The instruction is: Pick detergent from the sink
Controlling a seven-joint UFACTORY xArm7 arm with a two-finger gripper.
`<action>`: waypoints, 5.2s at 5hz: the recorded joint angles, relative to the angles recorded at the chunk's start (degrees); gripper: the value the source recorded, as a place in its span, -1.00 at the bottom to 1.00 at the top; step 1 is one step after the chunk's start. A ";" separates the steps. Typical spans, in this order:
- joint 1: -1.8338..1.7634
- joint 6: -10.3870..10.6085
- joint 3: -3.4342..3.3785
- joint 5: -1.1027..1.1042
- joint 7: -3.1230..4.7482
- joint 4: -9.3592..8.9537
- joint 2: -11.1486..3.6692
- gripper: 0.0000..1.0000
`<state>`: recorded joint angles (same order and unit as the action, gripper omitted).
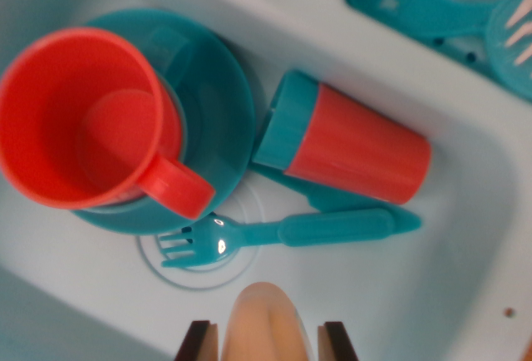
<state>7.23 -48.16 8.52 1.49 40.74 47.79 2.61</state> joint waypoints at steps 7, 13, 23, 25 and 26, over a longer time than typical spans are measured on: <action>-0.13 -10.61 -0.20 0.49 -0.33 6.62 4.02 1.00; -0.21 -18.16 -0.34 0.84 -0.57 11.33 6.88 1.00; -0.31 -26.18 -0.49 1.21 -0.82 16.34 9.92 1.00; -0.32 -26.63 -0.50 1.23 -0.84 16.62 10.09 1.00; -0.32 -26.63 -0.50 1.23 -0.84 16.62 10.09 1.00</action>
<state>6.92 -74.79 8.02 2.72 39.91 64.41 12.70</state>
